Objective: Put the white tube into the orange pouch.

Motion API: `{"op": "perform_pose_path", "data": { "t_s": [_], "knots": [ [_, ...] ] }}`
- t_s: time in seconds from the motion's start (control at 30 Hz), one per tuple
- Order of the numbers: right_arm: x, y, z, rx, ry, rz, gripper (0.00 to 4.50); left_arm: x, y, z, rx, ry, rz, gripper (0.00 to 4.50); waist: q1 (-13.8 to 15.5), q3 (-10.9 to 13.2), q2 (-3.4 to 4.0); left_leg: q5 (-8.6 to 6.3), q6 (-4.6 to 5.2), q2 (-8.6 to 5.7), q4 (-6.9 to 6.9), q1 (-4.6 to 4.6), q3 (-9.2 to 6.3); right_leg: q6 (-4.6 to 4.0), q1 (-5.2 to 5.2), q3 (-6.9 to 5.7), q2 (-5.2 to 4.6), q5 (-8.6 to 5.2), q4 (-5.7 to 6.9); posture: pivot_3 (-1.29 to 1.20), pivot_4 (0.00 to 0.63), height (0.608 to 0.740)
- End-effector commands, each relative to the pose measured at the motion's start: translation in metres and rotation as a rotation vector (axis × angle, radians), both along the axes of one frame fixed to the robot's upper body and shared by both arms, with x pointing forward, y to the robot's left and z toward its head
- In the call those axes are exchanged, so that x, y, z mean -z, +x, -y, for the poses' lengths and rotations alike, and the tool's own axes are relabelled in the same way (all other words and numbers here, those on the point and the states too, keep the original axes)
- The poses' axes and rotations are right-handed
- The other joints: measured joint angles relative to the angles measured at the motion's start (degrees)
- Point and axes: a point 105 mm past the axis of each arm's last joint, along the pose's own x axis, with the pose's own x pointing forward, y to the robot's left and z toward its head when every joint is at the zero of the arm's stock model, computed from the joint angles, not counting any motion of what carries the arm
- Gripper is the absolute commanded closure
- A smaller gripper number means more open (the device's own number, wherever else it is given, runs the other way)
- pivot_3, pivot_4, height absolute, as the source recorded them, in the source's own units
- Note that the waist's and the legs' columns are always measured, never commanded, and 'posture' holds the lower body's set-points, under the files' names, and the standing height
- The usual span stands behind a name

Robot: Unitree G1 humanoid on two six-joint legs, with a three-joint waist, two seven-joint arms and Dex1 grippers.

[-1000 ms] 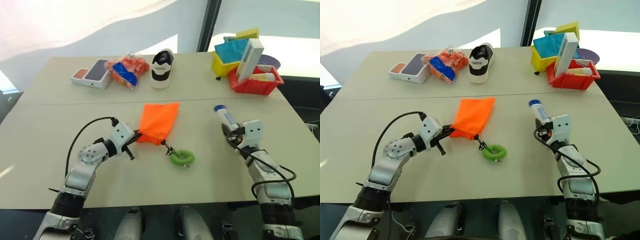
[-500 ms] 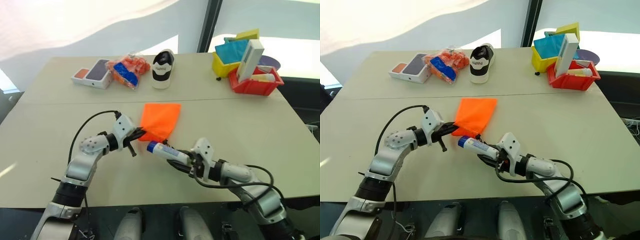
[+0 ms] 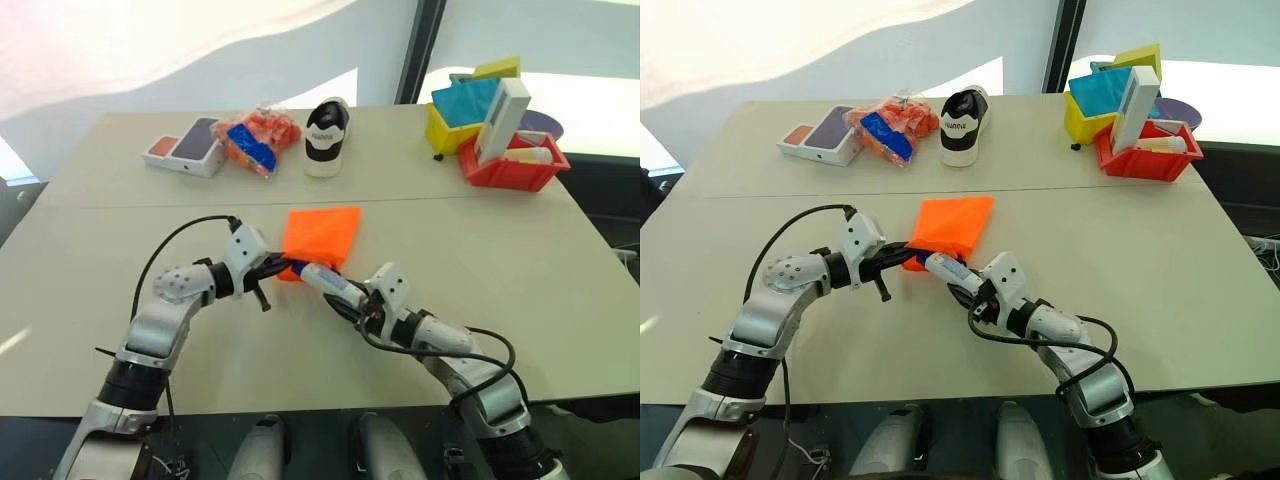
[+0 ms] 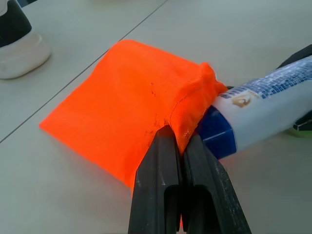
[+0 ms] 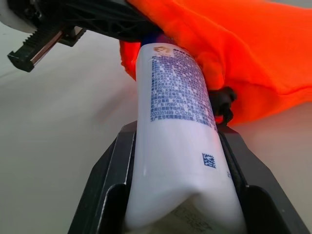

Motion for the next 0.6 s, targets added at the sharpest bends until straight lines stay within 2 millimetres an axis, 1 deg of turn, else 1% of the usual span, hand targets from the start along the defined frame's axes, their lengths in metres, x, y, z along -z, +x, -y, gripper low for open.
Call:
{"op": "perform_pose_path", "data": {
  "t_s": [0.03,0.13,0.27,0.33,0.4,0.47,0.6],
  "knots": [
    [-0.018,0.012,0.005,0.082,0.019,0.071,2.82,-0.011,-0.012,0.012,0.071,-0.019,0.025,4.50,-0.01,0.00,0.00,0.00,0.00,0.00,0.00,0.00,-0.01,0.00,0.00,0.00,0.01,0.00,0.00,0.00,0.150,0.740],
    [-0.018,0.014,0.008,0.111,0.009,0.067,2.82,-0.014,-0.015,0.017,0.083,-0.024,0.024,4.50,-0.02,0.00,0.00,0.00,0.00,0.01,0.00,0.00,0.00,-0.01,-0.01,0.00,0.01,0.00,0.01,0.00,0.150,0.740],
    [-0.018,0.011,0.012,0.116,-0.031,0.067,2.82,-0.015,-0.020,0.025,0.110,-0.027,0.017,4.50,-0.01,0.00,0.00,0.00,0.00,0.00,-0.01,0.00,0.00,-0.01,-0.01,0.00,0.00,0.00,0.00,0.00,0.150,0.740],
    [-0.020,0.005,0.010,0.096,-0.045,0.072,2.82,-0.015,-0.023,0.031,0.131,-0.034,0.006,4.50,-0.01,0.00,0.00,0.00,0.00,0.00,-0.01,0.00,0.00,-0.01,-0.01,0.00,0.00,0.00,0.00,0.00,0.150,0.740],
    [-0.022,0.003,0.006,0.081,-0.062,0.078,2.82,-0.015,-0.025,0.034,0.147,-0.035,-0.001,4.50,0.00,0.00,0.00,0.00,0.00,0.00,-0.01,-0.01,0.00,-0.01,-0.01,0.00,0.00,-0.01,0.00,0.00,0.150,0.740],
    [-0.023,0.006,0.001,0.086,-0.076,0.087,2.82,-0.014,-0.027,0.038,0.167,-0.033,-0.007,4.50,-0.18,0.00,0.00,0.00,0.00,0.00,0.00,0.00,0.01,-0.01,-0.01,0.00,0.01,0.00,0.00,0.00,0.150,0.740],
    [-0.022,0.021,-0.005,0.142,-0.098,0.090,2.82,-0.015,-0.033,0.046,0.204,-0.040,-0.022,4.50,-0.27,0.00,0.00,0.00,0.00,0.02,0.00,0.01,0.01,-0.04,-0.03,0.00,0.05,0.00,0.03,0.00,0.150,0.740]
  ]
}}
